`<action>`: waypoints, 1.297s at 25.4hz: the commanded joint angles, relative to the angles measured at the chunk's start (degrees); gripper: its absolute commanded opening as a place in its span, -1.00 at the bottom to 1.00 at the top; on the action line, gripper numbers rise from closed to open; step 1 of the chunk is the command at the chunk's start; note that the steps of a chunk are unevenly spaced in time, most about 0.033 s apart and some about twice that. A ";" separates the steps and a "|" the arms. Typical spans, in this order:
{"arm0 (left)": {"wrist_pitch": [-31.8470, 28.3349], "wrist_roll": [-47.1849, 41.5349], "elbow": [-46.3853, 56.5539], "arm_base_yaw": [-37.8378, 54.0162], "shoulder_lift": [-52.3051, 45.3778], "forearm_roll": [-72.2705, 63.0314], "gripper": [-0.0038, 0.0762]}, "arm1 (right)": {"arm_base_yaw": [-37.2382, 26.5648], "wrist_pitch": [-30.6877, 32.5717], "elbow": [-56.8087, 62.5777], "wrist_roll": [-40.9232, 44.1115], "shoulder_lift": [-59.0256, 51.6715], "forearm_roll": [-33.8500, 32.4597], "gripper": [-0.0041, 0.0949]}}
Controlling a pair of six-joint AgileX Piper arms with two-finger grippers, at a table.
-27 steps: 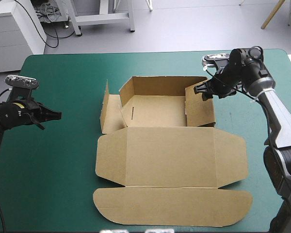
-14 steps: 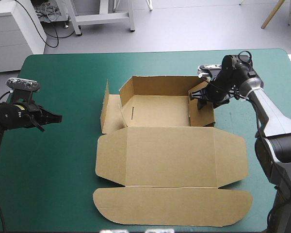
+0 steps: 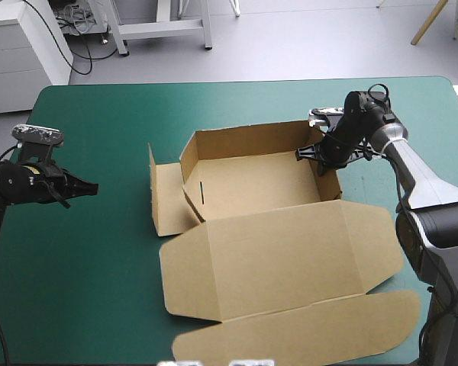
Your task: Fold the box
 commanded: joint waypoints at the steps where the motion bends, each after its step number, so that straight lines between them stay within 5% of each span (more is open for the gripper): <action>1: -2.27 -0.09 -1.57 0.09 -1.36 -0.99 -0.93 | -0.36 -0.37 -1.27 -0.90 -6.16 1.58 -0.96; 6: -2.46 0.18 -1.57 -0.06 -1.36 -6.23 -0.83 | -0.47 -0.37 -1.27 -2.49 -13.72 2.16 -0.96; 11: -2.42 3.29 -1.57 -1.66 0.82 -12.97 0.24 | -0.47 -0.37 -1.27 -2.49 -22.10 2.06 -0.96; 14: -2.32 3.29 -1.57 -1.66 1.97 -20.92 0.51 | -0.47 -0.37 -1.27 -2.49 -25.55 2.47 -0.96; 27: 5.81 10.62 -1.57 -1.66 3.61 -46.29 0.36 | -0.37 -0.37 0.92 -1.54 -28.37 5.11 -0.96; 33: 10.31 13.02 -1.57 -1.66 3.61 -48.03 0.36 | -0.37 -8.85 10.69 -1.42 -27.64 9.64 -0.96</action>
